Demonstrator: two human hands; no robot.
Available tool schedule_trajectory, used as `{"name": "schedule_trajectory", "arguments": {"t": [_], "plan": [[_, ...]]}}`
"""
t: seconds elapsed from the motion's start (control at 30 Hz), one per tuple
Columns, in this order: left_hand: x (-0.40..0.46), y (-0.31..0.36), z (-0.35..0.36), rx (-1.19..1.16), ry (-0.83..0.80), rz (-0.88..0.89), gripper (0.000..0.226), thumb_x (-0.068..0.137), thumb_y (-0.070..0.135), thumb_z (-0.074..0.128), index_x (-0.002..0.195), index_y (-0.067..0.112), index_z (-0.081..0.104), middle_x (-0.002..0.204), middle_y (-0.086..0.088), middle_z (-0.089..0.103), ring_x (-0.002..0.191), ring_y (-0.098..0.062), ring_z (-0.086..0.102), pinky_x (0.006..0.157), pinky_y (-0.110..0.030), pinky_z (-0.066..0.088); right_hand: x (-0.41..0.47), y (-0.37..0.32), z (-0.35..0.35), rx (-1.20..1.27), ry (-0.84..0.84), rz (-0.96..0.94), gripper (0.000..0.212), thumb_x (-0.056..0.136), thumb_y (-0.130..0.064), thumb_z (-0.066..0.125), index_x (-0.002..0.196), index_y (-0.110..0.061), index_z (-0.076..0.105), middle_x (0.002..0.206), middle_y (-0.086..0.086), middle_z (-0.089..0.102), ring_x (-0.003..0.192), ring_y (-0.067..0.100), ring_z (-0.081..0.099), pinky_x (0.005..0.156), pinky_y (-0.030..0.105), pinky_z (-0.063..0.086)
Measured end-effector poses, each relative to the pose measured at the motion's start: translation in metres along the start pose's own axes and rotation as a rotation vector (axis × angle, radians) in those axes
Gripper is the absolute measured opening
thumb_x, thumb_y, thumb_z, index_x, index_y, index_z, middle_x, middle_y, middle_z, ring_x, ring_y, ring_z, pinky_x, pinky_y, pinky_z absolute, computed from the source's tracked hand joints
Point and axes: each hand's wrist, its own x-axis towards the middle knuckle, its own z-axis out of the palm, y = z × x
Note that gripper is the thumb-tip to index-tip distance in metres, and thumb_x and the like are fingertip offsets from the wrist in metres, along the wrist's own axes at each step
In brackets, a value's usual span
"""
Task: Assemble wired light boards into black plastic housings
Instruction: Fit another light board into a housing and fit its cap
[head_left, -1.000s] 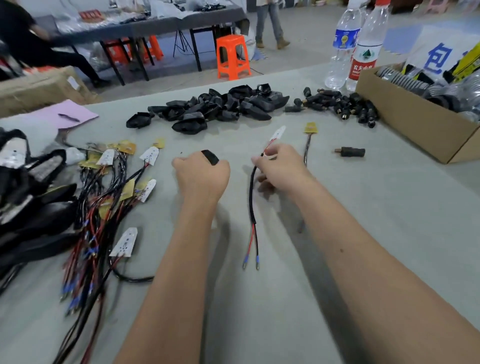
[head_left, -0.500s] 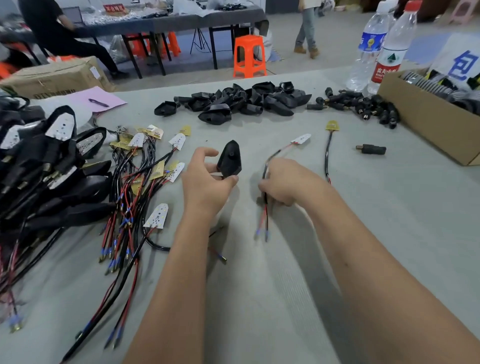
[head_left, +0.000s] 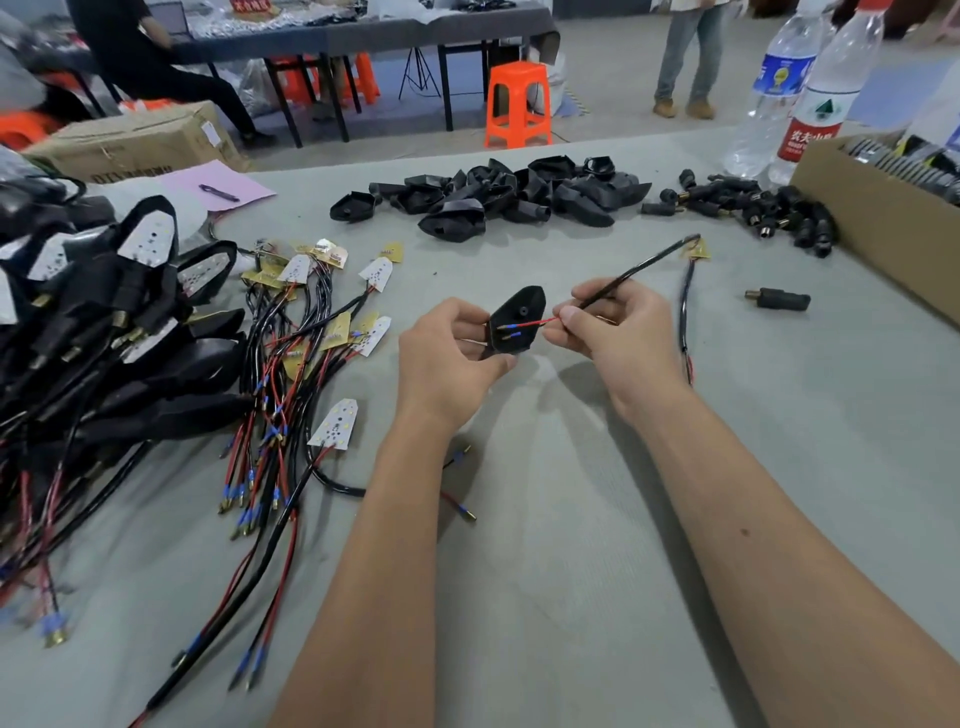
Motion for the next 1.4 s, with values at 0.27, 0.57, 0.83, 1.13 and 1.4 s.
{"name": "schedule_trajectory", "arguments": {"t": [0.27,0.57,0.83,1.13,1.4], "plan": [[-0.003,-0.001,0.003,0.026,0.022,0.068,0.042,0.07,-0.001,0.089,0.101,0.017,0.066,0.088,0.006,0.073,0.077,-0.002,0.071,0.071,-0.015,0.056,0.001,0.006,-0.002,-0.135,-0.052,-0.015,0.014,0.09,0.008,0.071,0.093,-0.003,0.063,0.072,0.015,0.073,0.07,0.031,0.077,0.067,0.034,0.063],[-0.007,0.0,0.007,-0.001,-0.025,0.128,0.043,0.069,-0.001,0.091,0.103,0.013,0.068,0.089,0.006,0.072,0.079,0.001,0.07,0.073,-0.015,0.055,-0.003,0.005,-0.002,-0.096,-0.111,0.03,0.015,0.088,0.01,0.072,0.091,-0.001,0.063,0.067,0.014,0.071,0.063,0.029,0.074,0.066,0.035,0.063],[-0.006,0.003,0.01,0.029,-0.004,0.048,0.034,0.067,0.02,0.096,0.09,0.012,0.072,0.081,0.001,0.073,0.068,-0.007,0.067,0.067,-0.017,0.055,0.0,0.011,0.003,-0.52,-0.073,-0.086,0.025,0.095,-0.034,0.067,0.076,-0.02,0.076,0.062,-0.008,0.07,0.052,0.001,0.059,0.057,0.023,0.045],[-0.004,0.006,-0.011,0.108,-0.166,0.023,0.031,0.068,-0.01,0.088,0.092,0.005,0.073,0.078,-0.005,0.074,0.065,-0.008,0.069,0.067,-0.017,0.056,0.003,0.008,-0.005,-0.25,0.013,0.04,0.021,0.095,-0.015,0.072,0.077,-0.006,0.066,0.06,0.004,0.064,0.046,0.011,0.053,0.038,0.024,0.038],[-0.005,0.004,-0.034,-0.013,-0.212,-0.074,0.031,0.066,-0.003,0.092,0.088,0.005,0.072,0.073,-0.006,0.077,0.061,-0.011,0.069,0.062,-0.018,0.056,0.006,-0.002,-0.014,0.113,0.132,0.187,0.022,0.097,-0.009,0.07,0.077,-0.004,0.063,0.058,-0.001,0.062,0.048,0.006,0.05,0.043,0.016,0.038]]}}
